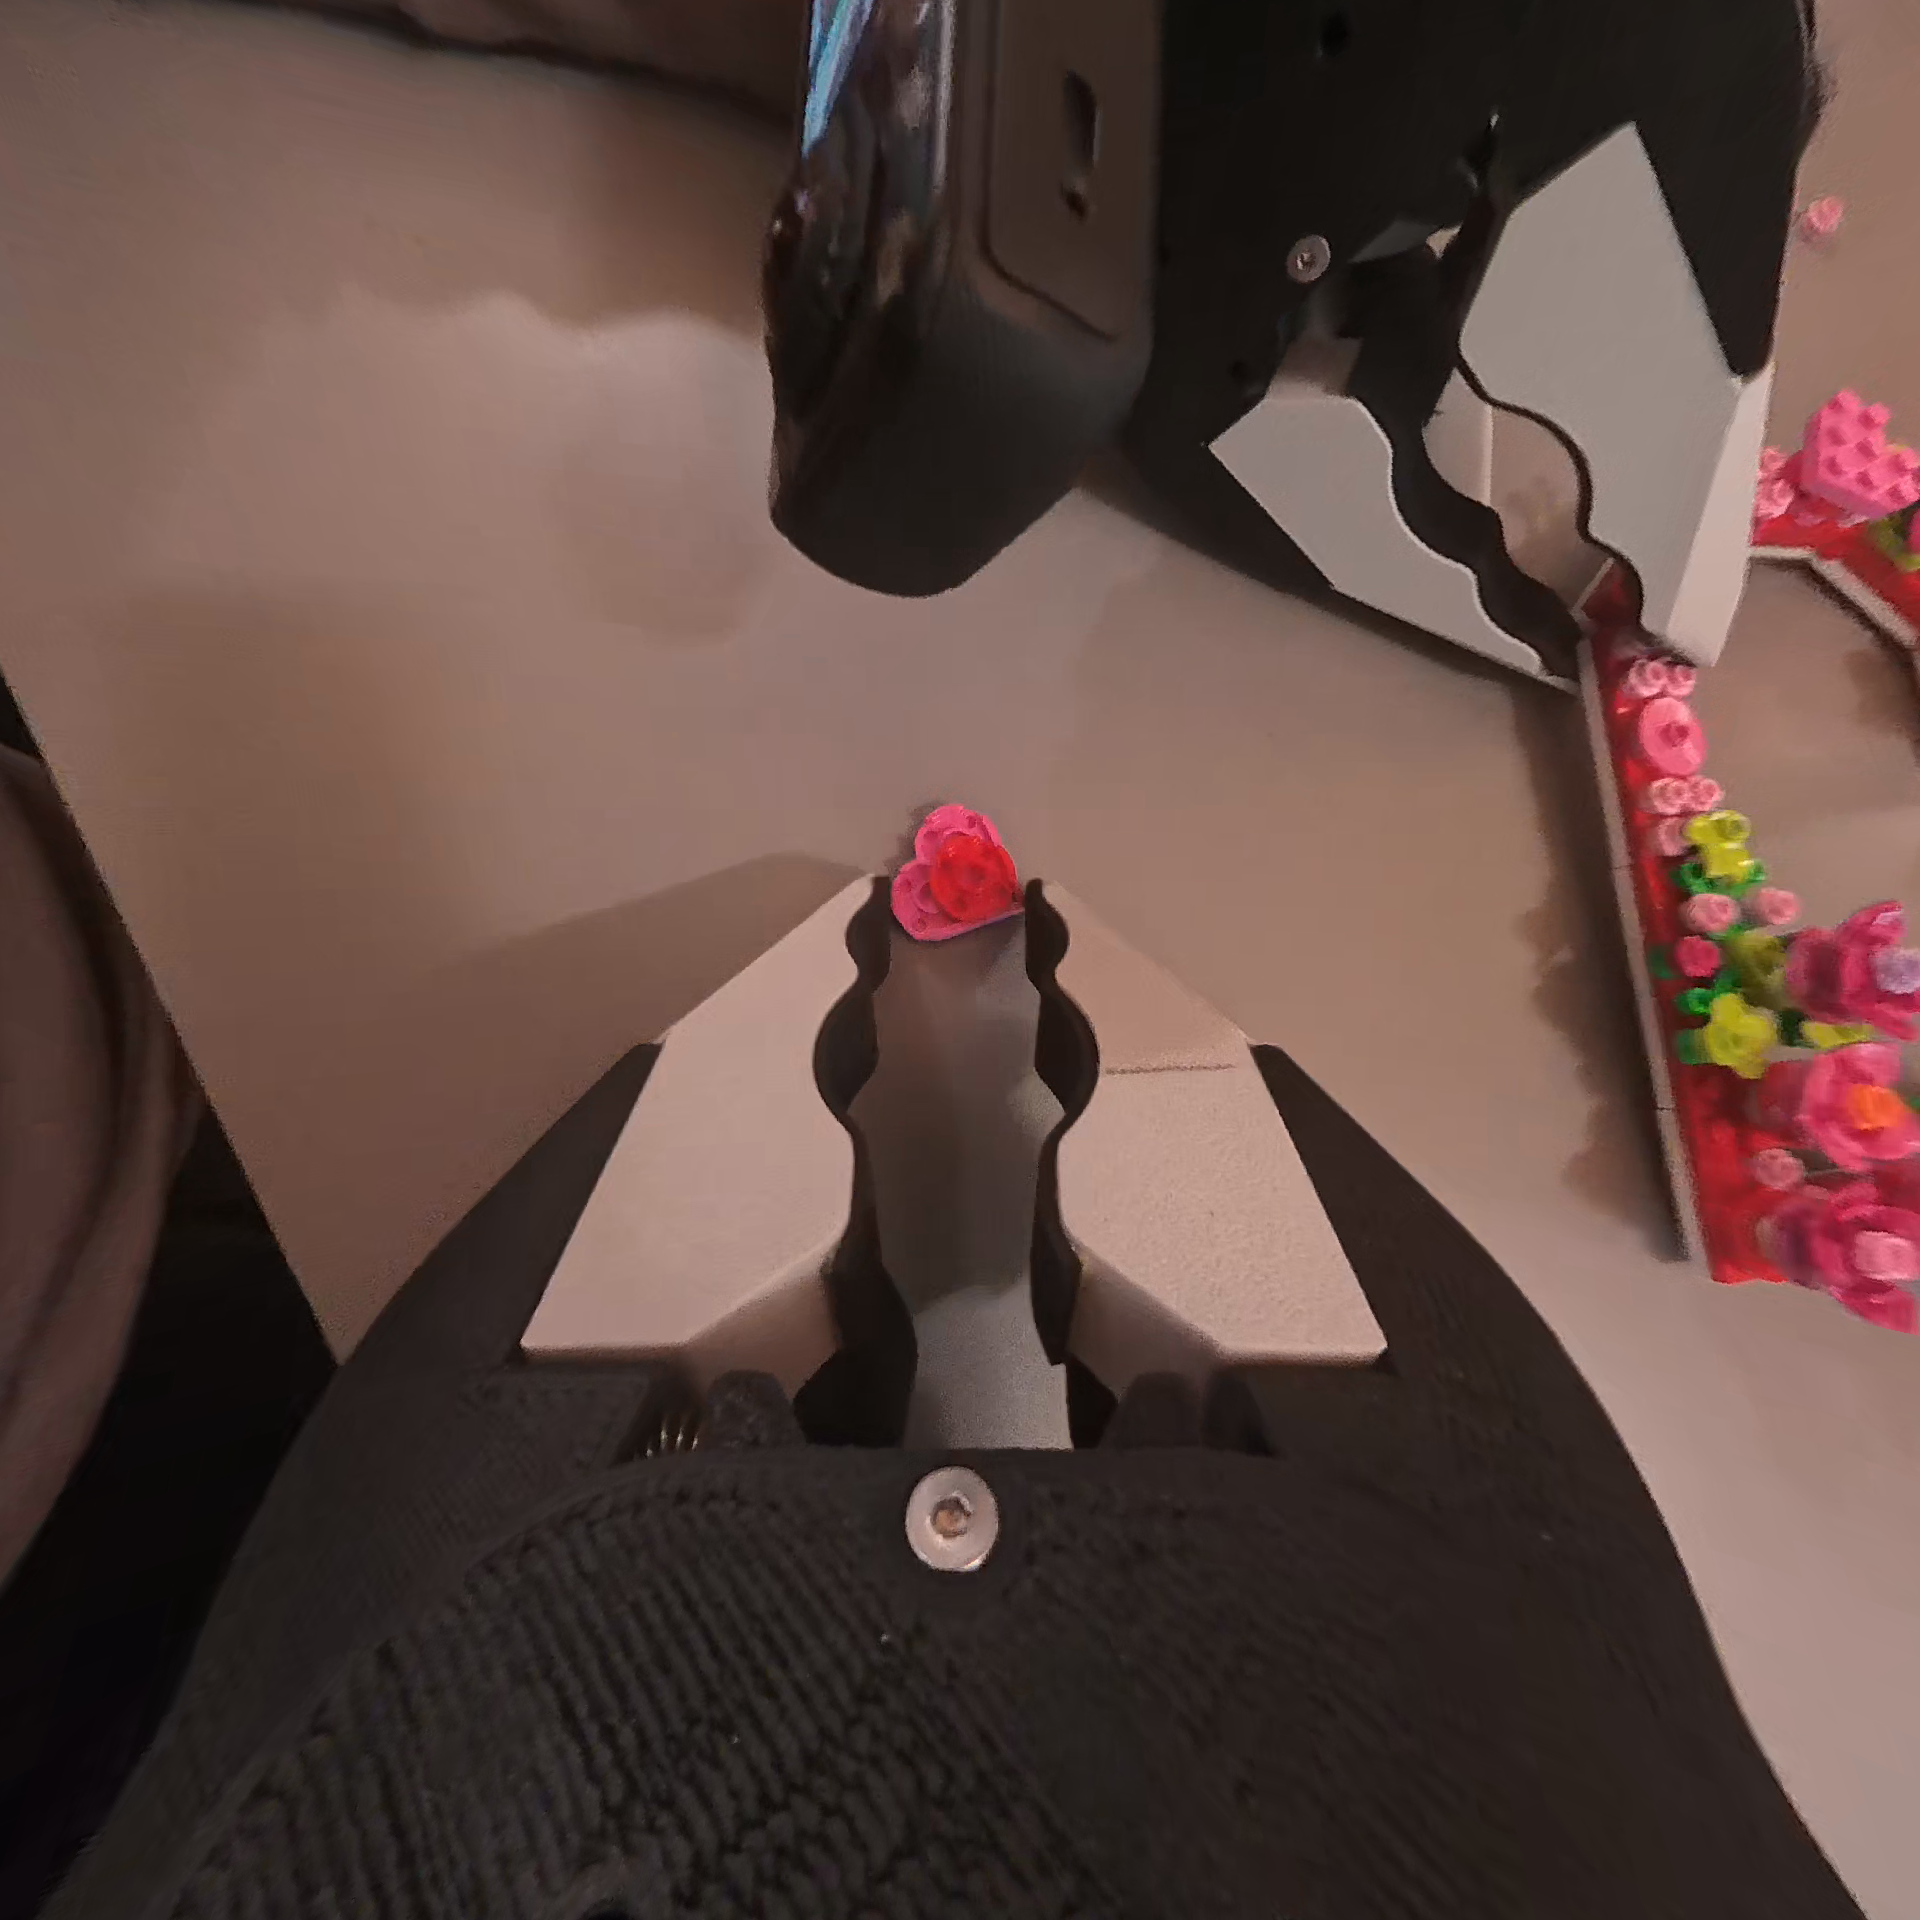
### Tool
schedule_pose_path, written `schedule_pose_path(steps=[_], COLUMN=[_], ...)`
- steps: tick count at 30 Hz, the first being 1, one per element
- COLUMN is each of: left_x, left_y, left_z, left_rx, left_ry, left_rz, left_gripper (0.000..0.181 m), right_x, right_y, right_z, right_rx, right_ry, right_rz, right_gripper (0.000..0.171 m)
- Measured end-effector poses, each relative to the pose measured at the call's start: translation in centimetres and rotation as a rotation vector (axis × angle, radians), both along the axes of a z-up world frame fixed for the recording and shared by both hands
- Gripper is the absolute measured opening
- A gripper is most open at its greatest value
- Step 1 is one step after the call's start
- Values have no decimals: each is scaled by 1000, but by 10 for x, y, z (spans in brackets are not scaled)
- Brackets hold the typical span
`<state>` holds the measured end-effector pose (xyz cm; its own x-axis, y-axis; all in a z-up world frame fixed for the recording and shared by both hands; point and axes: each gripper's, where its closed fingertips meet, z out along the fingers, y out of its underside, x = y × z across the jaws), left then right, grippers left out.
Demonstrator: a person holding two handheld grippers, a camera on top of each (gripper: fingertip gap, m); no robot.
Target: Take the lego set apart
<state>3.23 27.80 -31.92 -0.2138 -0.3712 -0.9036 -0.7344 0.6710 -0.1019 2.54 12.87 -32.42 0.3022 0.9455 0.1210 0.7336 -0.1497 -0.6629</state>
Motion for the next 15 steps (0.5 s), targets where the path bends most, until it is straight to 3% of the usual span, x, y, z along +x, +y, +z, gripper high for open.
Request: schedule_pose_path(steps=[4, 7, 11, 13, 15], left_x=[0, 0, 0, 0, 0], left_y=[0, 0, 0, 0, 0], left_z=[0, 0, 0, 0, 0], left_rx=[2, 3, 4, 8, 11], left_ry=[1, 1, 2, 4, 6], left_rz=[0, 0, 0, 0, 1], left_gripper=[11, 11, 11, 11, 11], right_x=[27, 72, 109, 112, 113], right_y=[21, 57, 76, 72, 66], right_z=[19, 39, 38, 25, 11], right_rx=[205, 544, 894, 963, 953], right_ry=[-241, -677, -1305, -1453, -1499], right_rz=[94, 243, 710, 947, 1076], right_gripper=[25, 25, 25, 24, 24])
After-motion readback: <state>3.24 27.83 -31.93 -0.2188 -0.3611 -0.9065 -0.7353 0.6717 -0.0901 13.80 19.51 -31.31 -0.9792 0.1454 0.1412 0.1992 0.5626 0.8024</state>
